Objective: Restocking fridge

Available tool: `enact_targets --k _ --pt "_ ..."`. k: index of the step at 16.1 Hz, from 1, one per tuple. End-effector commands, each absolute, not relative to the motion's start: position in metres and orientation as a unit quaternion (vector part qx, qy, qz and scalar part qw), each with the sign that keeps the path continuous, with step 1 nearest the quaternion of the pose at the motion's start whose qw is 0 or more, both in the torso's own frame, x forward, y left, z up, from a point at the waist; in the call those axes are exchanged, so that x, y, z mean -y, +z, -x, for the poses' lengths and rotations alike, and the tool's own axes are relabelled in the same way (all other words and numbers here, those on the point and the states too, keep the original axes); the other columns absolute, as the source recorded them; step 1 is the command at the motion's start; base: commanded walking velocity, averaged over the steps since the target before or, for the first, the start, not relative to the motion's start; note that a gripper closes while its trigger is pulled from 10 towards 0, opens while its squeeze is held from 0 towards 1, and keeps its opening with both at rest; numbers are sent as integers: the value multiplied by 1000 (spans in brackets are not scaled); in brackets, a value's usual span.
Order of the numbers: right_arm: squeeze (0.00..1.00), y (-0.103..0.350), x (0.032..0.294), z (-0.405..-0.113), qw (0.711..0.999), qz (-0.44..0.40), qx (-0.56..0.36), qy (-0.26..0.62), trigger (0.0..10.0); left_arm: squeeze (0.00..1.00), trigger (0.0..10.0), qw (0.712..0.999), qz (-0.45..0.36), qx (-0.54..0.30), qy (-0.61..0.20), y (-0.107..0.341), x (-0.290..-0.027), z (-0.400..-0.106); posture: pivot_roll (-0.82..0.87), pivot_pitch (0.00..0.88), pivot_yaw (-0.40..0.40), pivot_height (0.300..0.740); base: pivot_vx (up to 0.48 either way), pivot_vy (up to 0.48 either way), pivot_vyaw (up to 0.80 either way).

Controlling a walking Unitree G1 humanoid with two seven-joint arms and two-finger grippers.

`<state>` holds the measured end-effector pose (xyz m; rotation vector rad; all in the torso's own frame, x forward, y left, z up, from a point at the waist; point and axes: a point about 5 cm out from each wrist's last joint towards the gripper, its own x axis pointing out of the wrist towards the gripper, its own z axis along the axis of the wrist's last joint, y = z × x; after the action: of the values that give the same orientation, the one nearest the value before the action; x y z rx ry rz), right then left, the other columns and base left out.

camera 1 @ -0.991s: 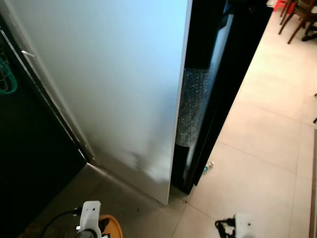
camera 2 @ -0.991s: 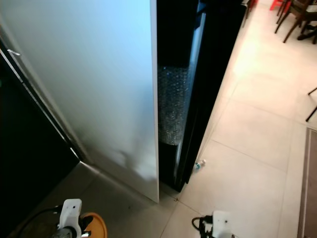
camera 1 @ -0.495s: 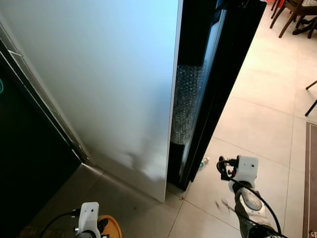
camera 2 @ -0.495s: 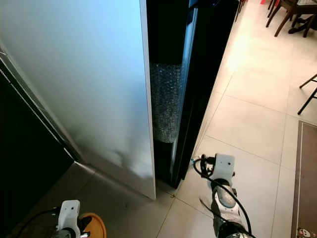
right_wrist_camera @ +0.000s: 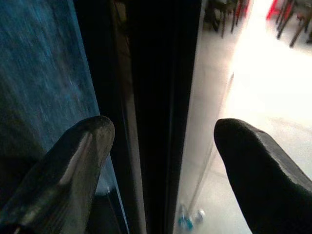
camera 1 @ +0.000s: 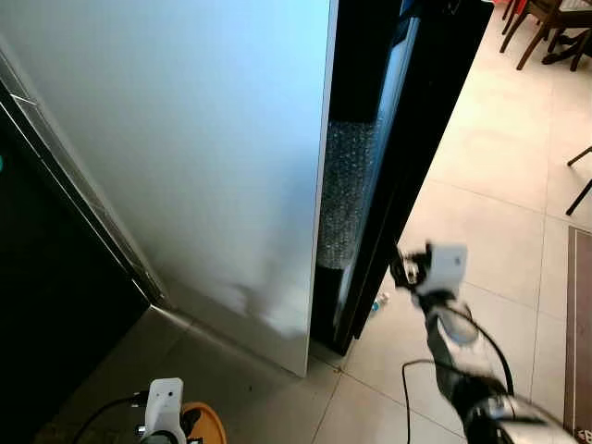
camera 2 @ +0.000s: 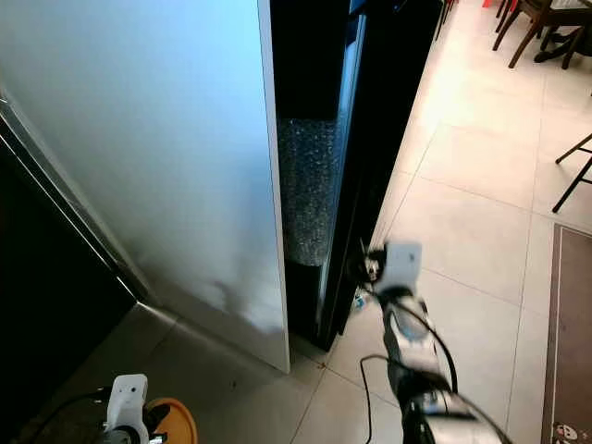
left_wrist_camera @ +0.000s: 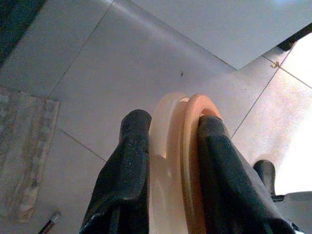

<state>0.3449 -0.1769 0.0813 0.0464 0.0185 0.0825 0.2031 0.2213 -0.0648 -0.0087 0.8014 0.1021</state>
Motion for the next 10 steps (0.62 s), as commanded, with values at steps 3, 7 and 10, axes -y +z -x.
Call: enact_targets --k 3,7,10 --pt "0 94 173 -355 998 -13 -3 59 10000 0 10000 903 13 -426 52 -77 -220 -183 -76 98 -11 740 0 0 0" --pt "0 55 179 -331 998 -20 -65 4 10000 0 10000 902 15 -428 51 -78 -217 -181 -79 101 -11 740 0 0 0" --pt "0 -16 176 -276 971 -29 -236 14 10000 0 10000 898 19 -437 56 -80 -218 -177 -83 100 -12 740 0 0 0"
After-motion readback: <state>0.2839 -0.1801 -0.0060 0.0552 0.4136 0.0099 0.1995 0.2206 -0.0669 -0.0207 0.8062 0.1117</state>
